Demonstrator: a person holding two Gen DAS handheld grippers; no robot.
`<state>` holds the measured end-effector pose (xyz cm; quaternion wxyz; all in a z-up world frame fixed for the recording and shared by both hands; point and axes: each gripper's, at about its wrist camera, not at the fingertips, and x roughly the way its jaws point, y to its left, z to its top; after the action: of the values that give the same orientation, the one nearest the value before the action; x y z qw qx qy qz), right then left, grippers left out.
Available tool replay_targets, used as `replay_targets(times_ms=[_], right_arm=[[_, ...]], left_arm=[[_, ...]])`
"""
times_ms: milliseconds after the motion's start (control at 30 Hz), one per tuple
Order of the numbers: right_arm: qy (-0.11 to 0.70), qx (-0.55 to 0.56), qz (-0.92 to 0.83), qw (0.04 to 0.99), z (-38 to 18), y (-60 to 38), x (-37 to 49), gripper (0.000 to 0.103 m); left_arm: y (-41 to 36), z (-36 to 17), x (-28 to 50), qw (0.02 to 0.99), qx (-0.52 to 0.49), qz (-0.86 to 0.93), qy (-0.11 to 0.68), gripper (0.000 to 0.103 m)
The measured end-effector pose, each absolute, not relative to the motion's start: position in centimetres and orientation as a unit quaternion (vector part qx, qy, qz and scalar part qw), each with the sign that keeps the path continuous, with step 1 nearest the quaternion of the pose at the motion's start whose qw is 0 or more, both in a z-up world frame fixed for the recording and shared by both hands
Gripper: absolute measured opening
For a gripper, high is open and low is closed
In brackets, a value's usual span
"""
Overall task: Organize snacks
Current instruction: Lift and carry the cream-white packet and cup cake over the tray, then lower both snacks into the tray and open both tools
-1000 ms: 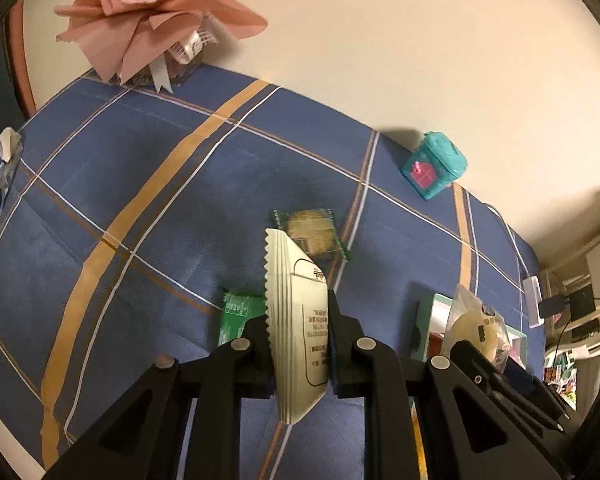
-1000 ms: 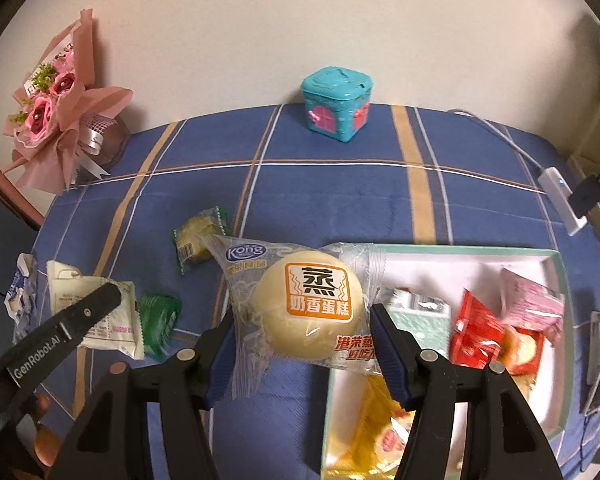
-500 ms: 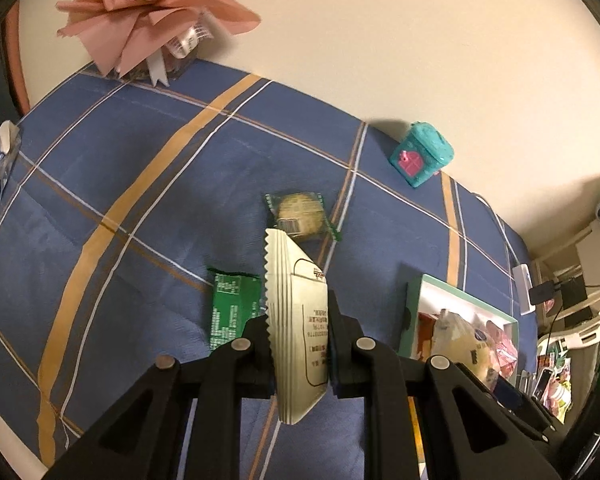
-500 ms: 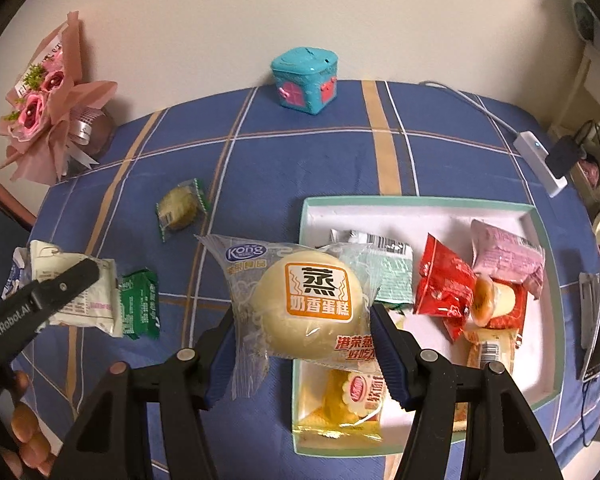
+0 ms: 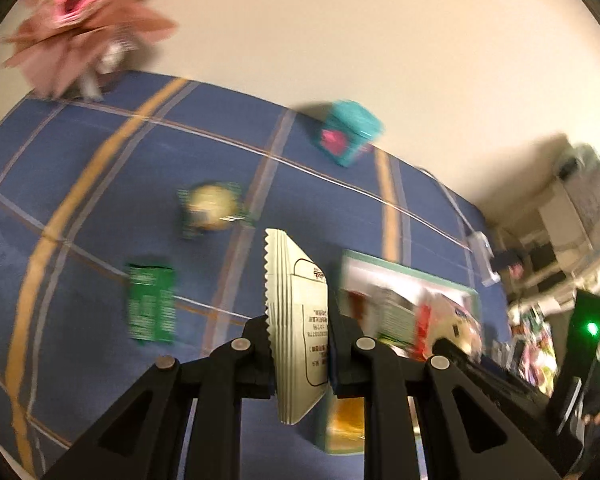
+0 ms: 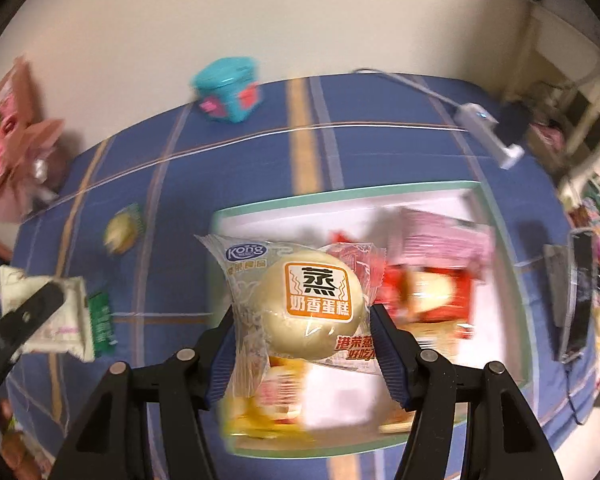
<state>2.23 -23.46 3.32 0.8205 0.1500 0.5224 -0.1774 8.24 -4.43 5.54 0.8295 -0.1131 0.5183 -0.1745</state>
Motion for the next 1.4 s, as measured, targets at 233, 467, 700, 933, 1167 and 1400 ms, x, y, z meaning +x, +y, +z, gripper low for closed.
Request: replay_targets(times_ms=[233,467,700,933,1167,1400], right_arm=[[0.515,0.183,-0.235,0.804,3.2,-29.8,-0.6,0.065],[0.515,0.199,-0.263,0.791,2.6,-33.5,-2.6,0.065],[0.527,0.226,-0.267,0.775,0.6,-35.2,-3.1,0.065],[0.532,0.240,-0.261,0.769,-1.2,-35.4,-2.9,0.066],[0.538,0.241,-0.261,0.765,-1.6,-35.6,-2.6,0.069],[0.551,0.219,-0.267,0.759,-1.5,-35.2,-2.5,0.076]], left_arm=[[-11.3,6.1,6.3,0.809,-0.082,-0.254,0.524,0.019],[-15.5,5.4,4.5,0.792,-0.053,-0.297,0.531,0.019],[-17.8,3.7,3.4,0.783,-0.028,-0.314,0.537,0.019],[-19.3,1.7,3.0,0.774,-0.010,-0.318,0.547,0.019],[-20.2,0.6,2.8,0.771,0.013,-0.310,0.556,0.019],[-20.1,0.7,3.0,0.774,0.023,-0.296,0.559,0.035]])
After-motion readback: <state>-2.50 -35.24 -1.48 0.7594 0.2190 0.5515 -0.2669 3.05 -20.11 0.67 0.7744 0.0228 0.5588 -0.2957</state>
